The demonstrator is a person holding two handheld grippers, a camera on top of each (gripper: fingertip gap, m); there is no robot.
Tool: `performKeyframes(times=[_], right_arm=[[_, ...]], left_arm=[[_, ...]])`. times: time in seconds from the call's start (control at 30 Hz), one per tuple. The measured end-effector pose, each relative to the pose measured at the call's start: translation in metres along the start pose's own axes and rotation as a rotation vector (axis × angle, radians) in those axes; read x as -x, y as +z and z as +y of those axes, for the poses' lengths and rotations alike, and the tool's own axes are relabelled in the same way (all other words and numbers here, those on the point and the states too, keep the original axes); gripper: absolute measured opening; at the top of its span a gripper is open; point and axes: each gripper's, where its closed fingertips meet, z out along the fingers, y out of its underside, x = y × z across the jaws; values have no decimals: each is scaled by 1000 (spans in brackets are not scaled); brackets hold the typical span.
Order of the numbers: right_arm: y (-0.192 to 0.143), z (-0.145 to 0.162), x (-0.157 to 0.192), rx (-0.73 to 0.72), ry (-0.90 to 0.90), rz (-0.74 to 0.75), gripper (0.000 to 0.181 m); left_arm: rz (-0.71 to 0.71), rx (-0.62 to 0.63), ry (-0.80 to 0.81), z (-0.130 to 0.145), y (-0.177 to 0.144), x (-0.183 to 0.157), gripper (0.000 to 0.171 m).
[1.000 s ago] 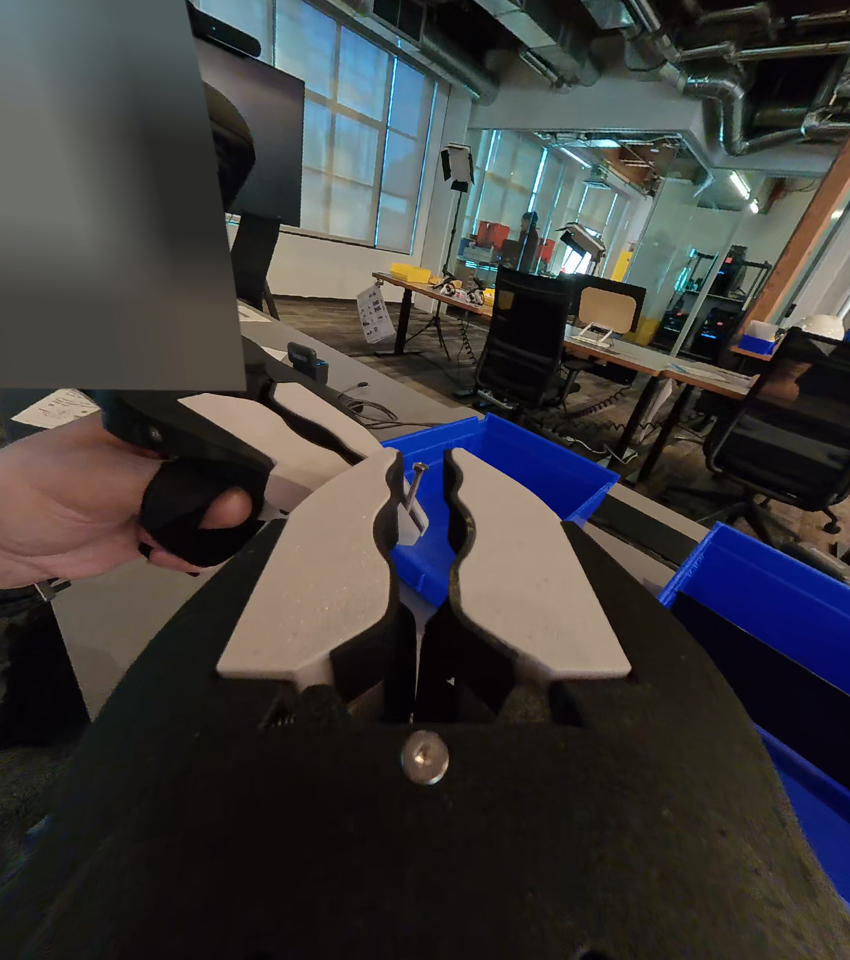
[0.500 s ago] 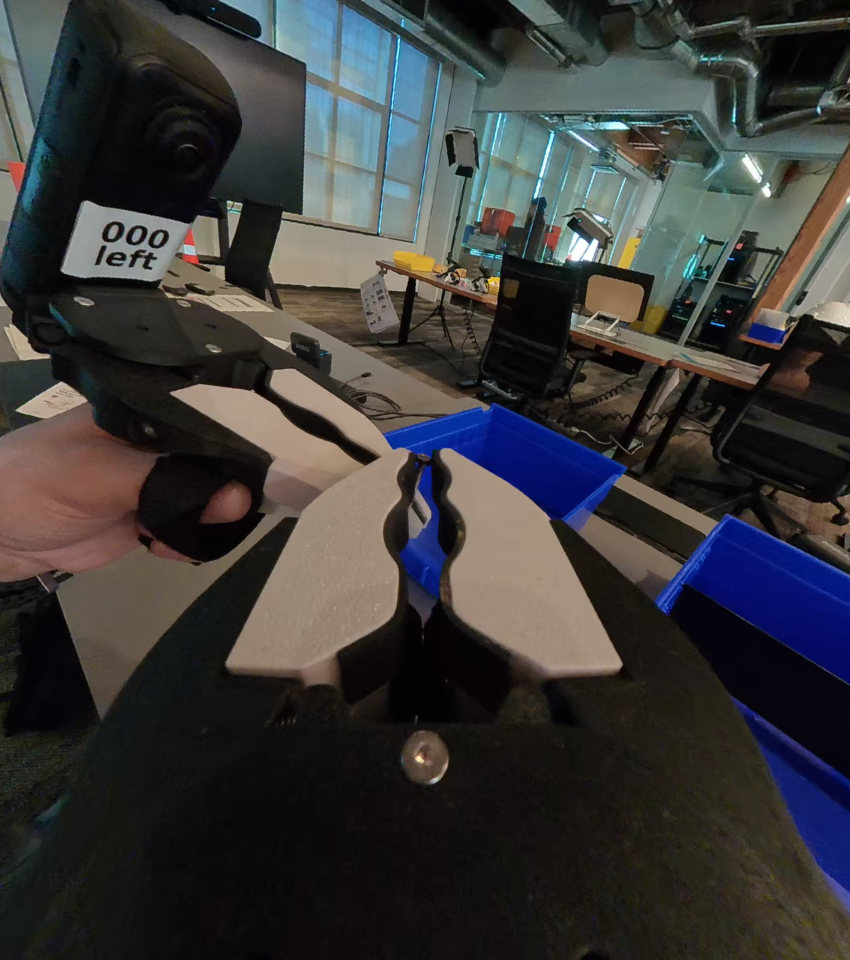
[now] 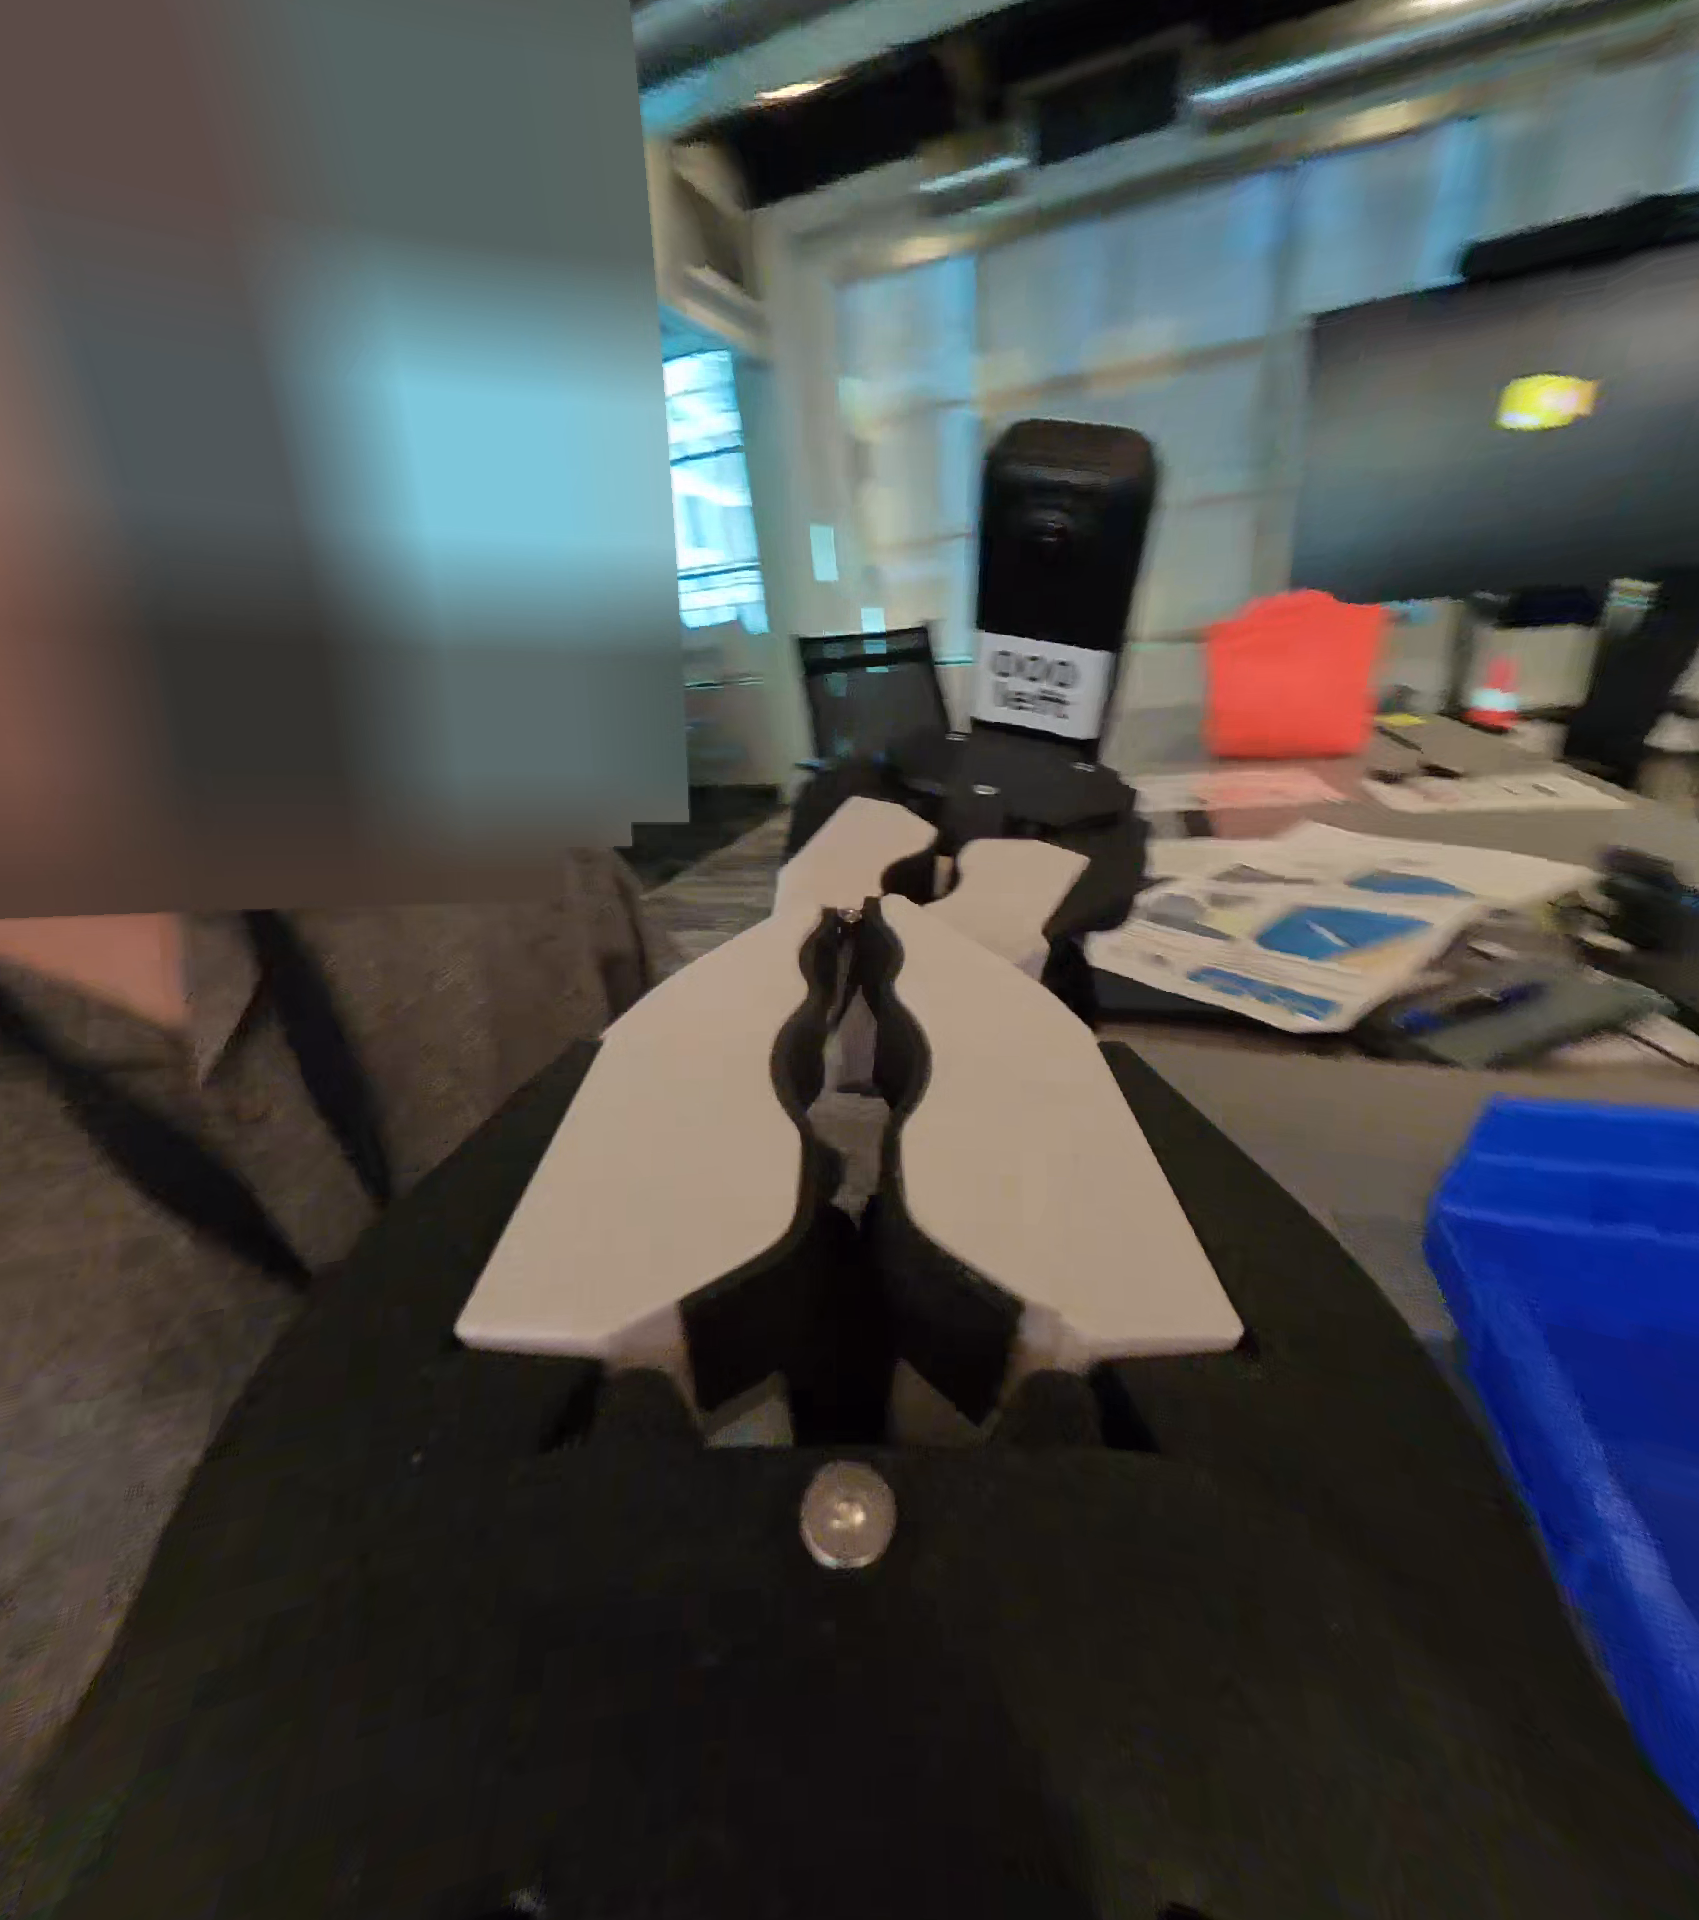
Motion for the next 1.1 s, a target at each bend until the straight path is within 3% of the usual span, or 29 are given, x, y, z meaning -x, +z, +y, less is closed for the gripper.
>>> performKeyframes(times=[0.2,0.53,0.67,1.1], right_arm=[[1,4,16,-78,89,-437,4],[5,-1,37,-187,187,-793,4],[5,-1,40,-214,207,-828,4],[7,-1,28,-168,239,-735,13]], left_arm=[[198,-19,-56,5,3,-15,2],[321,-46,-64,3,6,-35,2],[324,-39,-62,4,7,-37,2],[323,-59,-95,1,2,-30,2]])
